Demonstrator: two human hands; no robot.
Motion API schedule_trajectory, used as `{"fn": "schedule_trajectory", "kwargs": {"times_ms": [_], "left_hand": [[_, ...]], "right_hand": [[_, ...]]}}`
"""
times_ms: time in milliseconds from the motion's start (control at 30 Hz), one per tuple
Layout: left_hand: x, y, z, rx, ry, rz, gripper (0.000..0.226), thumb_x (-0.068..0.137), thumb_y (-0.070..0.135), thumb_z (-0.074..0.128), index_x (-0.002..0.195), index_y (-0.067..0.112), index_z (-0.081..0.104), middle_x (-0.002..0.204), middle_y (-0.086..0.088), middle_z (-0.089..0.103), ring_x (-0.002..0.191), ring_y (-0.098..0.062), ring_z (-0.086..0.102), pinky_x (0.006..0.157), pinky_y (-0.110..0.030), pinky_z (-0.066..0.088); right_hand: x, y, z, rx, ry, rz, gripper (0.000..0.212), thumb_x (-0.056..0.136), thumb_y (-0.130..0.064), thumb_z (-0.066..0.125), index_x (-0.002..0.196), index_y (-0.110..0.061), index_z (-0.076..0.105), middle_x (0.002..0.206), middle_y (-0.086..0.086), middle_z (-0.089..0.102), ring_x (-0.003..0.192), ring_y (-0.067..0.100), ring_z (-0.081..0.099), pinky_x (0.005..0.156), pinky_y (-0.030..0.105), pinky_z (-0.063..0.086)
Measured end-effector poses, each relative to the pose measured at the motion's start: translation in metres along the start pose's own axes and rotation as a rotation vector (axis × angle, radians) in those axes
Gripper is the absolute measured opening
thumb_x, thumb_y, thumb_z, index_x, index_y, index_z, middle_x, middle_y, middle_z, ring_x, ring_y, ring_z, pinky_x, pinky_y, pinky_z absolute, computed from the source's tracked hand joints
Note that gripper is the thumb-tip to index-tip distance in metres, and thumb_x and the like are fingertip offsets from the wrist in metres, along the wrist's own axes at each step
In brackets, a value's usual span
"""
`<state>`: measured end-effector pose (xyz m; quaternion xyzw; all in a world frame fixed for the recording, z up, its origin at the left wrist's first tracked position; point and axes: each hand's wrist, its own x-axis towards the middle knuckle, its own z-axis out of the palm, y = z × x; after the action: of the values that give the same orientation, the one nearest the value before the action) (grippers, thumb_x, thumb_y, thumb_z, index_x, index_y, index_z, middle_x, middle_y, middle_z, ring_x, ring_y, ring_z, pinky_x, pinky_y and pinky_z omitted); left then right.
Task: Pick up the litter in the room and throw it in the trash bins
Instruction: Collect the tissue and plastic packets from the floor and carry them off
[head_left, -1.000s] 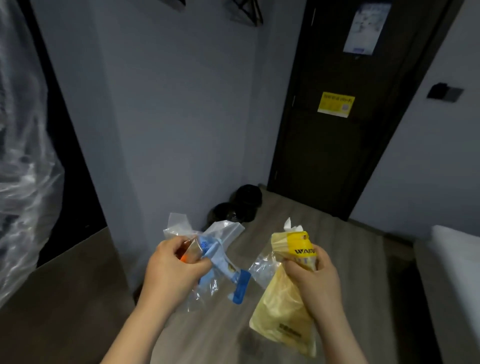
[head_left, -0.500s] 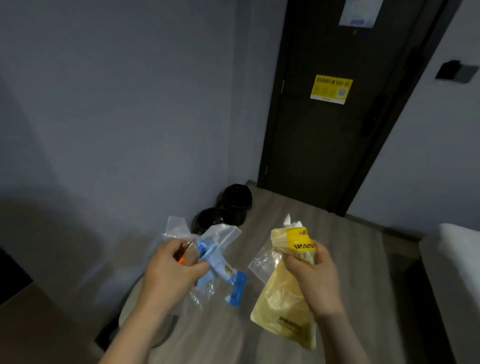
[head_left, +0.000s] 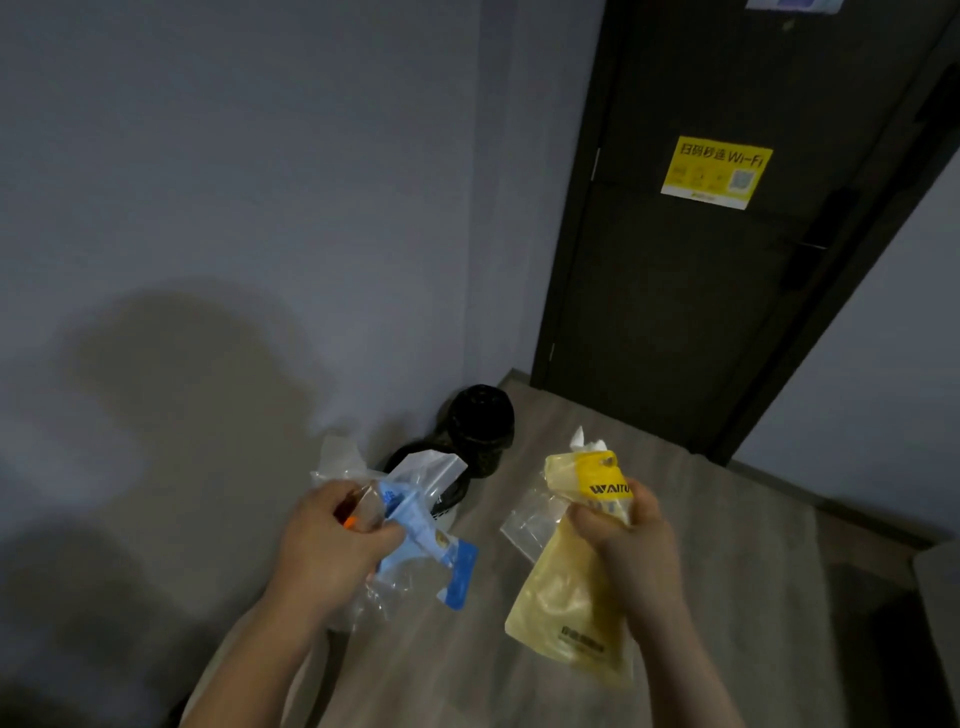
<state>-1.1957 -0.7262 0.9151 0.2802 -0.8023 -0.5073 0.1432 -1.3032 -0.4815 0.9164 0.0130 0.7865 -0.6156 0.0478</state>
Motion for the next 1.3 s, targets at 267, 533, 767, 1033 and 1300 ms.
{"fn": "schedule_trajectory", "kwargs": {"times_ms": [267, 533, 767, 1033, 1300], "left_hand": [[0.133, -0.008, 0.037, -0.019, 0.003, -0.047, 0.02, 0.062, 0.014, 0.079, 0.07, 0.027, 0.066, 0.057, -0.004, 0.064, 0.044, -0.016, 0.061, 0.041, -0.016, 0.044], [0.278, 0.003, 0.06, 0.021, 0.001, -0.084, 0.022, 0.062, 0.023, 0.083, 0.076, 0.021, 0.066, 0.054, -0.004, 0.064, 0.042, -0.011, 0.059, 0.039, -0.015, 0.043], [0.361, 0.002, 0.08, 0.058, -0.007, -0.149, 0.023, 0.061, 0.024, 0.083, 0.067, 0.016, 0.062, 0.049, -0.004, 0.06, 0.04, -0.009, 0.056, 0.038, -0.015, 0.043], [0.458, -0.01, 0.113, 0.167, 0.078, -0.197, 0.024, 0.064, 0.013, 0.078, 0.06, 0.01, 0.054, 0.043, -0.001, 0.053, 0.037, -0.006, 0.051, 0.038, -0.013, 0.039], [0.542, -0.029, 0.167, 0.225, 0.1, -0.36, 0.017, 0.066, 0.015, 0.078, 0.07, 0.01, 0.062, 0.056, -0.006, 0.062, 0.046, -0.014, 0.06, 0.042, -0.023, 0.044]], "right_hand": [[0.13, 0.007, 0.05, -0.075, -0.027, 0.031, 0.027, 0.077, -0.02, 0.072, 0.096, -0.034, 0.058, 0.079, -0.008, 0.066, 0.071, 0.01, 0.063, 0.055, 0.025, 0.042], [0.26, -0.022, 0.11, -0.132, -0.116, 0.064, 0.035, 0.082, -0.027, 0.069, 0.104, -0.046, 0.049, 0.09, -0.009, 0.064, 0.081, 0.013, 0.063, 0.063, 0.031, 0.049], [0.345, -0.019, 0.148, -0.13, -0.151, 0.097, 0.037, 0.083, -0.02, 0.068, 0.107, -0.041, 0.049, 0.087, -0.011, 0.06, 0.074, 0.01, 0.059, 0.056, 0.026, 0.045], [0.475, 0.0, 0.201, -0.203, -0.299, 0.087, 0.044, 0.083, -0.015, 0.069, 0.123, -0.02, 0.051, 0.098, -0.001, 0.061, 0.088, 0.02, 0.061, 0.067, 0.029, 0.045], [0.601, 0.025, 0.237, -0.273, -0.429, 0.099, 0.041, 0.084, -0.01, 0.068, 0.117, -0.023, 0.047, 0.099, -0.001, 0.056, 0.086, 0.017, 0.056, 0.061, 0.025, 0.041]]}}
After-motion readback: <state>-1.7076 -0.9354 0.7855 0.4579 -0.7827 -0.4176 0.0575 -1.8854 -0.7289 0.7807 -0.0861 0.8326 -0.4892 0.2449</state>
